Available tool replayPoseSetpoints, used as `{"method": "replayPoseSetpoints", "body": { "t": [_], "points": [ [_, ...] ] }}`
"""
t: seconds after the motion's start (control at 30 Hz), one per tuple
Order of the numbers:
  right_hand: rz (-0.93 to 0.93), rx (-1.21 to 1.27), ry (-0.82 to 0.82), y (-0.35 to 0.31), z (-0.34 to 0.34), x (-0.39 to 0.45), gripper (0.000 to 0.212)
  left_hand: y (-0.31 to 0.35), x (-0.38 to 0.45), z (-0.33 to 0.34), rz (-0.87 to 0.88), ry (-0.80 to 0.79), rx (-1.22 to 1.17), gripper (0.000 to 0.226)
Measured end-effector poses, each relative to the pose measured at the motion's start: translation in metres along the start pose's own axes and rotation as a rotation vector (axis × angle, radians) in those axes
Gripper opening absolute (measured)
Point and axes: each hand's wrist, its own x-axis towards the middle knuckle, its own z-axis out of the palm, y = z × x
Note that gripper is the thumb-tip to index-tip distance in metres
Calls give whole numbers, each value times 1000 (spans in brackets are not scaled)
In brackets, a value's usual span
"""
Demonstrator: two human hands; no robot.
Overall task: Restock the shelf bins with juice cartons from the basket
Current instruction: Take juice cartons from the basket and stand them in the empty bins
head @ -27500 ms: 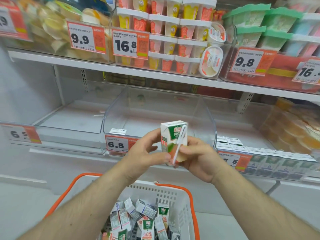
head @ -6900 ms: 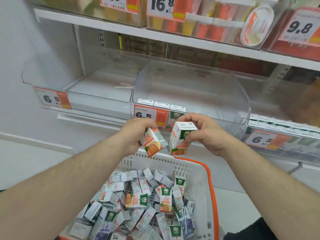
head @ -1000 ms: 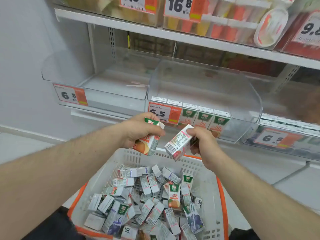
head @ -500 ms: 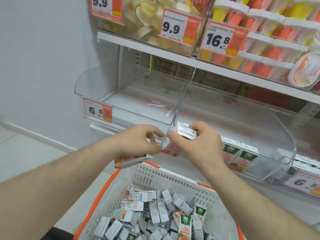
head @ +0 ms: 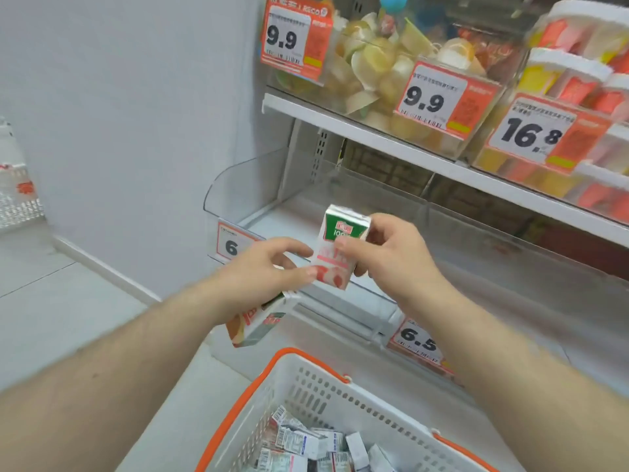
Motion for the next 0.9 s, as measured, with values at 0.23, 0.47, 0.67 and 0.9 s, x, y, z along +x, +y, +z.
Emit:
{"method": "replayPoseSetpoints", "body": {
  "t": [0.23, 0.47, 0.67, 0.9],
  "points": [
    [189, -112, -93, 22, 71, 103, 23, -40, 16, -34, -435, 702, -364, 36],
    [249, -143, -445, 17, 139, 139, 16, -58, 26, -28, -556, 555, -425, 112],
    [425, 173, -694, 17, 147, 147, 19, -64, 32, -28, -401, 508, -561, 91],
    [561, 320, -768, 30, 146, 153, 45, -61, 29, -25, -360, 502, -539, 31]
  ]
}}
